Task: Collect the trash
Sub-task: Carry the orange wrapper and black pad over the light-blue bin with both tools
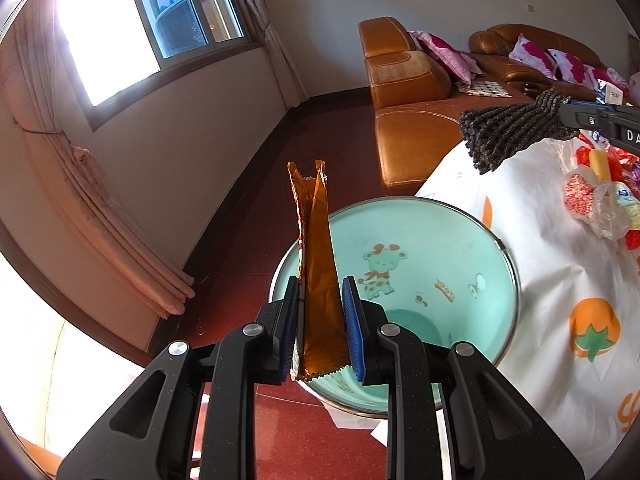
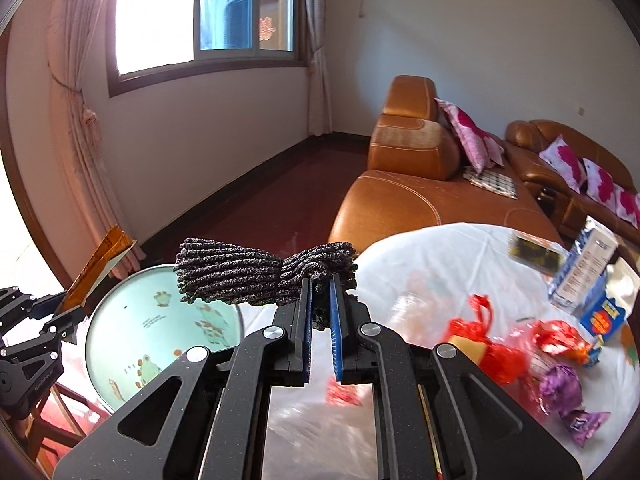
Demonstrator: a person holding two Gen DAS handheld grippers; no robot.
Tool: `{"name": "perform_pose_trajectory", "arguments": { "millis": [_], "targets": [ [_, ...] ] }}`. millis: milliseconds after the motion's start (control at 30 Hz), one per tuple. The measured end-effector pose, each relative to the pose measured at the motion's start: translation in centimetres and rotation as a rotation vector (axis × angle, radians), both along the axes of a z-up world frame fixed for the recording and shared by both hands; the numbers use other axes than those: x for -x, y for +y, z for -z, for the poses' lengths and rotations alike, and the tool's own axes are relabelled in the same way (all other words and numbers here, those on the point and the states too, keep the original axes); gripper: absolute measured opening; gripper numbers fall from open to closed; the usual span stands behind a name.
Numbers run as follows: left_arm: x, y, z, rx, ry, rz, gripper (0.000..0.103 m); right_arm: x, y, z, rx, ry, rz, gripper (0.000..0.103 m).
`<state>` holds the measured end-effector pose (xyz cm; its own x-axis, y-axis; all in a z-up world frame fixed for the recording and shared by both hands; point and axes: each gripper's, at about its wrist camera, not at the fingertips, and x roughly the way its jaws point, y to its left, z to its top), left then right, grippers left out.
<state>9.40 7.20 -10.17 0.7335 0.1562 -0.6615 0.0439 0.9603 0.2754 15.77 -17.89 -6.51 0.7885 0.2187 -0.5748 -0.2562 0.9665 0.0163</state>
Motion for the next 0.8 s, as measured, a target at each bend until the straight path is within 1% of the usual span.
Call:
{"name": "perform_pose_trajectory", "arguments": {
  "millis": [267, 367, 533, 800],
  "targets": [
    [0.2, 0.8, -0.4, -0.033, -0.024, -0.032, 0.022, -0.3, 2.1, 0.5, 0.024, 0.005, -0.038, 0.009],
    [0.2, 0.9, -0.4, -0.043, -0.025, -0.037, 0.022, -0.4, 2.6, 0.6, 0.036, 0.006, -0.05, 0.009],
    [0.0, 0.7, -0.2, -0.083, -0.026, -0.044, 0.022, -0.8, 3.4, 0.8, 0.054, 0.012, -0.065, 0.009],
    [0.0, 0.3, 0.0, -0.1, -0.017, -0.039, 0.022, -1.0, 4.2, 1.6, 0.082, 0.029, -0.087, 0.009]
  ]
}}
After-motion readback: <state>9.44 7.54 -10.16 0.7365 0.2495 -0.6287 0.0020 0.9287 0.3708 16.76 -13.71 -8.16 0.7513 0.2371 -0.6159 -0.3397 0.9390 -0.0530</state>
